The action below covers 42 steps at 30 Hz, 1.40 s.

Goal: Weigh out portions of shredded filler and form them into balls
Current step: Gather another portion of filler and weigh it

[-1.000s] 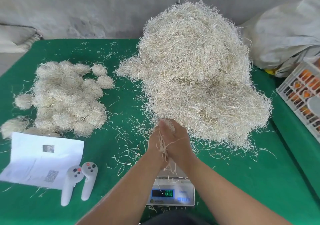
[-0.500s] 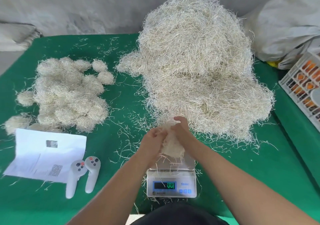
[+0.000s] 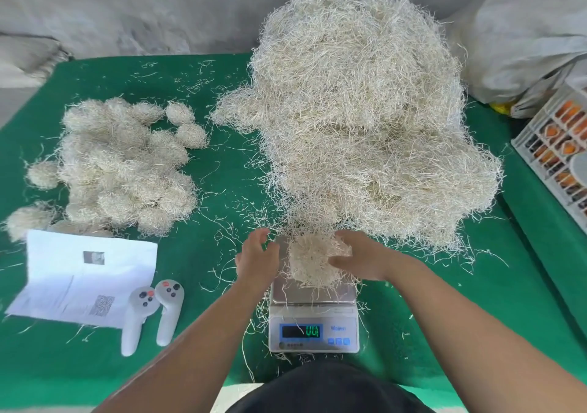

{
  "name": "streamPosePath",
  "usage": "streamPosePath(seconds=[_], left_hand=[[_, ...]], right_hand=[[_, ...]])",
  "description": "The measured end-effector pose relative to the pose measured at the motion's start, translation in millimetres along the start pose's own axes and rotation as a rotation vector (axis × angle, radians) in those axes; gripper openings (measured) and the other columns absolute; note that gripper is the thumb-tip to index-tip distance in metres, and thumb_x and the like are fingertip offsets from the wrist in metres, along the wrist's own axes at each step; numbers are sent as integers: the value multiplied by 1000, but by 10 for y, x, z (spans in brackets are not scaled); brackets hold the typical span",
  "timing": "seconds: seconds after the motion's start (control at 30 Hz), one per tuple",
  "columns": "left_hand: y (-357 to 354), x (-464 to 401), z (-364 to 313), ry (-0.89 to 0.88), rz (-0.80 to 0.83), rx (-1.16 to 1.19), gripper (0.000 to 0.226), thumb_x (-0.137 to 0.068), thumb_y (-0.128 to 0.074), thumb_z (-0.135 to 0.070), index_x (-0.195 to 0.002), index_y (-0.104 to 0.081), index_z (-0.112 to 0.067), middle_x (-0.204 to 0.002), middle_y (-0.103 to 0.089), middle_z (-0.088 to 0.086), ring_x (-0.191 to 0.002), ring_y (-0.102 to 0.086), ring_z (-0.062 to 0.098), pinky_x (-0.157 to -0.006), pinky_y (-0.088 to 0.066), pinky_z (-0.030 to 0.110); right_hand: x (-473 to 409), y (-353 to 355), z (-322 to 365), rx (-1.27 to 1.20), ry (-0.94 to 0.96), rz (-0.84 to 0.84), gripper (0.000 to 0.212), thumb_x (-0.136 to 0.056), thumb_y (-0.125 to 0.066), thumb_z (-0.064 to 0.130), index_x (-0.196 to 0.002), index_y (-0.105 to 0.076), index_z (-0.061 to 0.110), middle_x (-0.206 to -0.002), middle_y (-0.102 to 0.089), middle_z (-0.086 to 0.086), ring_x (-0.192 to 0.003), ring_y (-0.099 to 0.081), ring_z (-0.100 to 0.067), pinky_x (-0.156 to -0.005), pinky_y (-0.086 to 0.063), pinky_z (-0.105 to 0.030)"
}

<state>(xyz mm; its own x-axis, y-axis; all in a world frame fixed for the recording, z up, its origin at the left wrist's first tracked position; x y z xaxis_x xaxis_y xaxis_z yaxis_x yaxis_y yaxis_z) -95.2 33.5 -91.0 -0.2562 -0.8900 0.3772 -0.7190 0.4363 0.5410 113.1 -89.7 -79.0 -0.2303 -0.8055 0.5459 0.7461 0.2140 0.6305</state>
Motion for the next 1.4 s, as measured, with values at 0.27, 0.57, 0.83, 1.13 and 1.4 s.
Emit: streamPosePath(seconds=[0.27,0.57,0.83,1.13,1.4], left_hand=[[-162,297,-639,-569,91,-316,44,-104,-51,-38,-147,-46,-35,-156,-43,-12,-146,-32,12,-124,-24,45],[-202,365,-751,-676,73,-464,41,-104,-51,-35,-145,-51,-35,-163,-36,-6,-152,-27,19,-126,-13,40],[-182,440,-777,-700,47,-413,39,-102,-54,-29,-141,-56,-31,-158,-42,-4,-148,-33,18,-125,-19,40],[-140,441,-732,-662,35,-319,37,-101,-55,-24,-137,-57,-31,-153,-46,-7,-144,-34,11,-120,-19,30],[-176,404,-531,-520,86,-248,41,-99,-56,-27,-139,-52,-34,-149,-45,-10,-137,-43,13,-116,-36,40]], right_hand=[[126,258,344,-7,164,-246,60,-102,-61,36,-156,-37,30,-163,-37,3,-144,-42,-18,-119,-34,-36],[228,225,557,21,258,-297,63,-101,-63,27,-157,-36,25,-161,-36,2,-147,-35,-15,-118,-24,-28],[281,157,600,24,261,-284,60,-101,-62,24,-156,-38,20,-159,-39,-1,-148,-35,-17,-124,-27,-36],[246,92,523,45,215,-290,67,-97,-67,29,-157,-38,23,-161,-39,1,-150,-33,-19,-124,-26,-39],[181,-16,350,71,161,-286,83,-91,-72,44,-160,-30,26,-164,-34,0,-150,-31,-26,-124,-25,-45]])
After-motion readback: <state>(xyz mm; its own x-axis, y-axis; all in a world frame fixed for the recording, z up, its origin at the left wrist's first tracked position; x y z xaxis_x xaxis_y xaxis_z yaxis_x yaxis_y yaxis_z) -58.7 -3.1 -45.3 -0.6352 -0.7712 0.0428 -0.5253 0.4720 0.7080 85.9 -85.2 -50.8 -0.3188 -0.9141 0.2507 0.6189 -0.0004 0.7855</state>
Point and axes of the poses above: each hand's wrist, its own x-axis away from the middle knuckle, its own y-axis out of the back of the hand, z = x × y, the point moved 9 cm from there along -x, towards the middle knuckle
